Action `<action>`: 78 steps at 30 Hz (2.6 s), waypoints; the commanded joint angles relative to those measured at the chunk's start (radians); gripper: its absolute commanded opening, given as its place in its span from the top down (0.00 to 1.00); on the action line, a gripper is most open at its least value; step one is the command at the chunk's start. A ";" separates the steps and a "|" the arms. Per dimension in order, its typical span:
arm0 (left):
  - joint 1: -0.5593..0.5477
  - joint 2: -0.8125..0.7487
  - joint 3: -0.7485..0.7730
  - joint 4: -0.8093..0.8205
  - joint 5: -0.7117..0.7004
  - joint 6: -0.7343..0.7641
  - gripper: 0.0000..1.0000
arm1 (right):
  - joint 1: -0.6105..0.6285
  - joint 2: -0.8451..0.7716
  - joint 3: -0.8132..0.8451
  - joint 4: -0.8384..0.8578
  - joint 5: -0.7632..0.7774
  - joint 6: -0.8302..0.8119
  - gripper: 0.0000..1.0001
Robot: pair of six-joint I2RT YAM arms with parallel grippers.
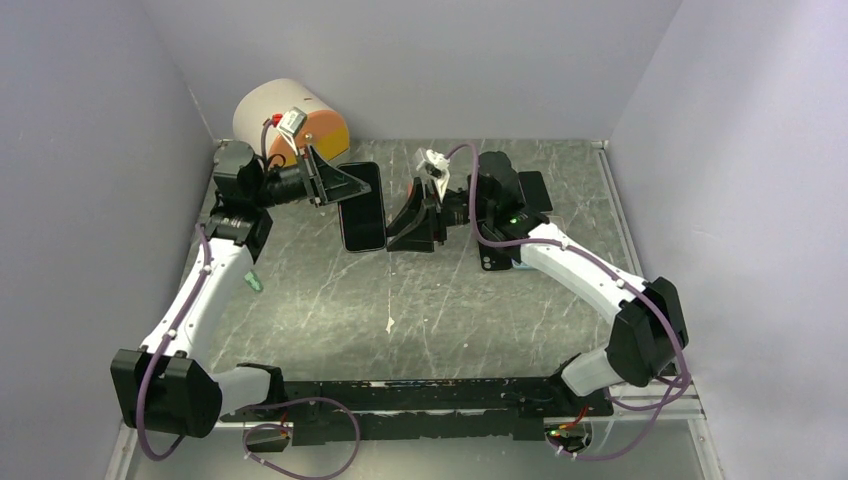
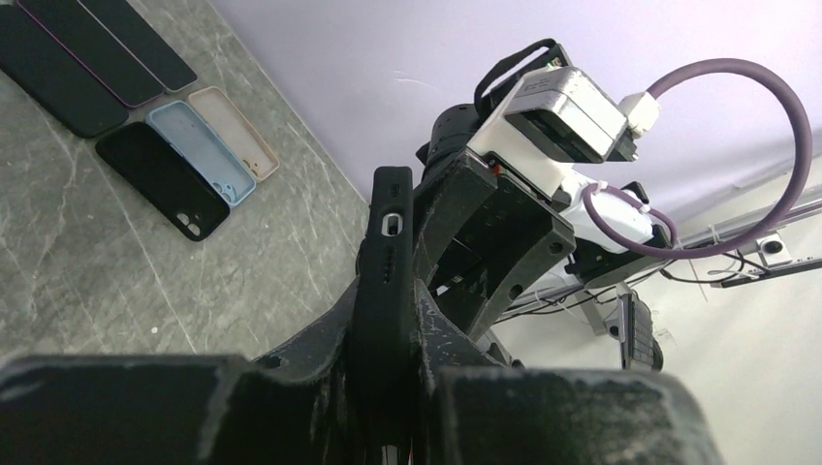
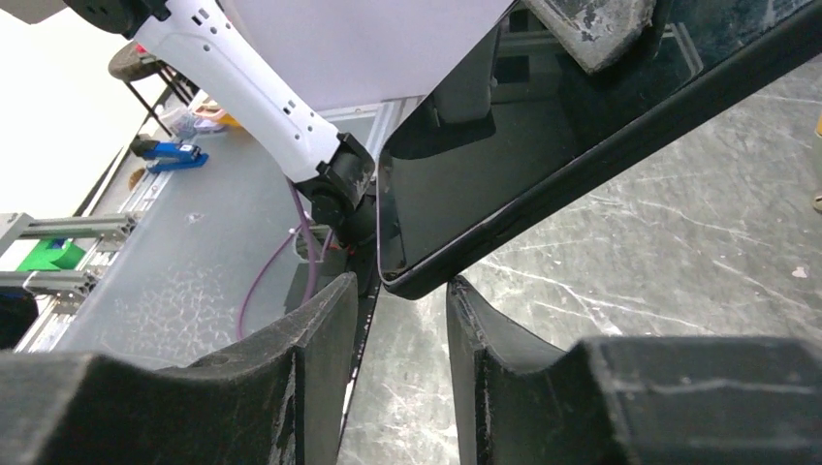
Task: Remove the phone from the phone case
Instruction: Remove the phone case from the phone.
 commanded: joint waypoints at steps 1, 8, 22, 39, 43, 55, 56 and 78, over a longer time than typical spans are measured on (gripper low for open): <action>-0.007 -0.038 0.025 0.104 0.001 -0.022 0.97 | 0.007 0.021 0.057 0.072 -0.029 0.011 0.60; -0.023 -0.049 0.015 0.132 -0.009 -0.046 0.98 | 0.007 0.064 0.094 0.040 -0.023 0.006 0.69; -0.049 -0.022 0.002 0.236 -0.037 -0.157 0.98 | 0.012 0.122 0.144 -0.174 -0.012 -0.239 0.86; -0.049 0.061 -0.026 0.407 -0.008 -0.405 0.97 | 0.031 0.086 0.136 -0.308 0.365 -0.698 1.00; -0.049 0.074 -0.033 0.431 0.007 -0.441 0.97 | 0.032 0.092 0.154 -0.361 0.412 -0.774 1.00; -0.049 0.096 0.007 0.279 0.038 -0.382 0.98 | 0.051 0.075 0.135 -0.354 0.515 -0.862 0.98; -0.049 0.100 0.007 0.277 0.042 -0.385 0.98 | 0.053 0.070 0.127 -0.340 0.527 -0.861 0.98; -0.049 0.041 -0.089 0.243 -0.088 -0.295 0.98 | 0.055 -0.098 -0.138 0.081 0.696 -0.205 0.73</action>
